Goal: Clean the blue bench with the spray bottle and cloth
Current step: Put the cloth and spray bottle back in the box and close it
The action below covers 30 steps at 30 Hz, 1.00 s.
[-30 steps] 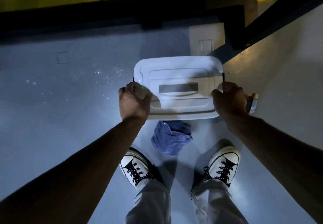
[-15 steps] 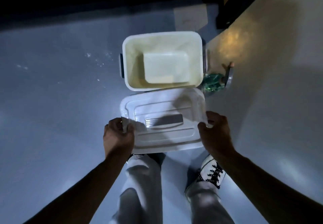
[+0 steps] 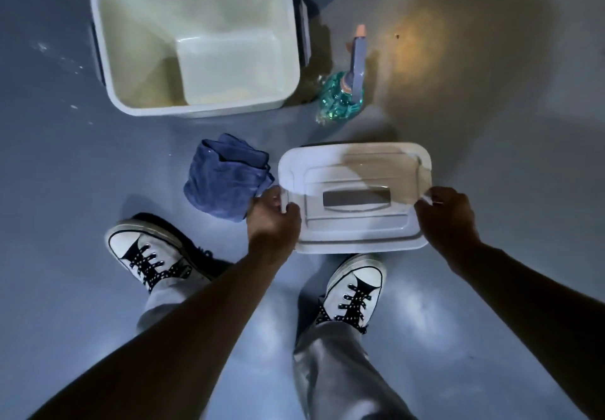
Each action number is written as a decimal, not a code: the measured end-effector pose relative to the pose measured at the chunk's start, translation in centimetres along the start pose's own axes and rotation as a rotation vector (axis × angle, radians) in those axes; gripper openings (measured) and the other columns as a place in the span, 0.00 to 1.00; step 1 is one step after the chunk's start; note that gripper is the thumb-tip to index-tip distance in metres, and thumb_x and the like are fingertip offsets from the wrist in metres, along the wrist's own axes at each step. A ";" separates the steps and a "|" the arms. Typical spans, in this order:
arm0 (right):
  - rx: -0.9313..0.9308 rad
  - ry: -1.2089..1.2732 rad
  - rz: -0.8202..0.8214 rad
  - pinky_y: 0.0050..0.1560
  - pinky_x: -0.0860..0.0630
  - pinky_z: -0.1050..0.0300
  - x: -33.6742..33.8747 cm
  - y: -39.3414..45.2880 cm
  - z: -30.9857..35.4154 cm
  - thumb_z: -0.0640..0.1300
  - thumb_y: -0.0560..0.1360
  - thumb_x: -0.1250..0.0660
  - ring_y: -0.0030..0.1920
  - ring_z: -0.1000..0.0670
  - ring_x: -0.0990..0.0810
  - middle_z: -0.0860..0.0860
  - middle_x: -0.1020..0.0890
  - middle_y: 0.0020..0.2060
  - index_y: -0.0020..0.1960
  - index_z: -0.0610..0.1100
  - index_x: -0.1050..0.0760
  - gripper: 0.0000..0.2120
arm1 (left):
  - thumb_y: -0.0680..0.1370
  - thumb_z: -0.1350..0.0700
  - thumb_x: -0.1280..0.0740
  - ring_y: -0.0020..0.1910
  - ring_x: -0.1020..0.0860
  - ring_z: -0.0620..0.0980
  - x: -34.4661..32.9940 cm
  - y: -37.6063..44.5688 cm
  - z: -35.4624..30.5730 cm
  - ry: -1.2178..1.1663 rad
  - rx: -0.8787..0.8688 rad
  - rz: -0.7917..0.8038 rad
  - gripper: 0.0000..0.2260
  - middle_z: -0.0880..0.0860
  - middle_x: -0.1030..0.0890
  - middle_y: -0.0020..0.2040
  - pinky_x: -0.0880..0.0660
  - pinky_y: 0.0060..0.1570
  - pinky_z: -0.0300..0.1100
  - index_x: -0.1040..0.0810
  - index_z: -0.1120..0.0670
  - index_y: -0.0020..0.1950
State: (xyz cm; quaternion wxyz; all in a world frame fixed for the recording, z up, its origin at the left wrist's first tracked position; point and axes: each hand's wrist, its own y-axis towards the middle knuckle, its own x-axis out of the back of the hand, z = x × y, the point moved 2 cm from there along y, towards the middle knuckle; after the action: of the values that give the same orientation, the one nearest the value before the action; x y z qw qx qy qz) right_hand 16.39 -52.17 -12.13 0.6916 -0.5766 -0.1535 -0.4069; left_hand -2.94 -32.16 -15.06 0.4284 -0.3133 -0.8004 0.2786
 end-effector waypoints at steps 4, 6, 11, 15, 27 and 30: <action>-0.001 0.008 0.020 0.37 0.30 0.60 -0.5 3.8 -1.6 0.42 0.76 0.34 0.45 0.45 0.20 0.44 0.17 0.49 0.60 0.42 0.19 0.14 | 0.74 0.58 0.36 0.44 0.18 0.52 -3.3 2.3 -0.9 0.020 -0.007 0.051 0.14 0.52 0.13 0.48 0.29 0.37 0.34 0.17 0.55 0.56; -0.015 0.023 0.066 0.48 0.30 0.57 -1.2 4.7 -1.8 0.42 0.76 0.33 0.51 0.44 0.22 0.44 0.18 0.56 0.65 0.43 0.22 0.17 | 0.75 0.58 0.36 0.45 0.19 0.52 -4.0 3.0 -0.7 0.038 0.016 0.068 0.14 0.52 0.13 0.51 0.27 0.40 0.36 0.17 0.55 0.58; 0.003 -0.082 0.125 0.61 0.30 0.54 -1.2 4.1 -0.3 0.44 0.79 0.32 0.65 0.41 0.24 0.42 0.26 0.72 0.75 0.42 0.31 0.26 | 0.76 0.58 0.33 0.57 0.17 0.54 -2.8 1.6 -1.7 0.008 0.007 0.104 0.15 0.53 0.14 0.58 0.21 0.59 0.46 0.20 0.54 0.63; 0.317 -0.231 0.099 0.69 0.30 0.49 -0.8 2.5 3.8 0.43 0.79 0.31 0.68 0.39 0.25 0.40 0.25 0.70 0.72 0.40 0.28 0.23 | 0.76 0.58 0.33 0.58 0.19 0.50 0.7 2.5 -1.5 0.055 -0.066 0.026 0.16 0.49 0.18 0.61 0.21 0.62 0.48 0.20 0.51 0.63; 0.642 -0.056 0.185 0.66 0.23 0.42 -6.2 7.4 15.5 0.64 0.68 0.25 0.64 0.44 0.23 0.48 0.24 0.65 0.75 0.54 0.37 0.41 | 0.70 0.47 0.23 0.73 0.33 0.62 6.9 9.1 1.8 0.421 -0.011 -0.106 0.37 0.55 0.34 0.75 0.26 0.67 0.61 0.35 0.42 0.77; 0.693 0.029 0.140 0.63 0.22 0.41 -7.1 8.5 15.6 0.58 0.68 0.22 0.61 0.45 0.21 0.49 0.22 0.62 0.72 0.59 0.38 0.39 | 0.74 0.50 0.26 0.69 0.31 0.59 7.1 10.2 2.5 0.412 -0.042 -0.158 0.29 0.53 0.31 0.70 0.23 0.61 0.60 0.31 0.42 0.73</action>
State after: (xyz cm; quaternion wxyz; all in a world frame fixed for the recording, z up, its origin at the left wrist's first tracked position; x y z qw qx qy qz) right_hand 22.22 -35.03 -18.21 0.8745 -0.3108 -0.2330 -0.2903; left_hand -5.53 -20.77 -19.88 0.5967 -0.3090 -0.7236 0.1575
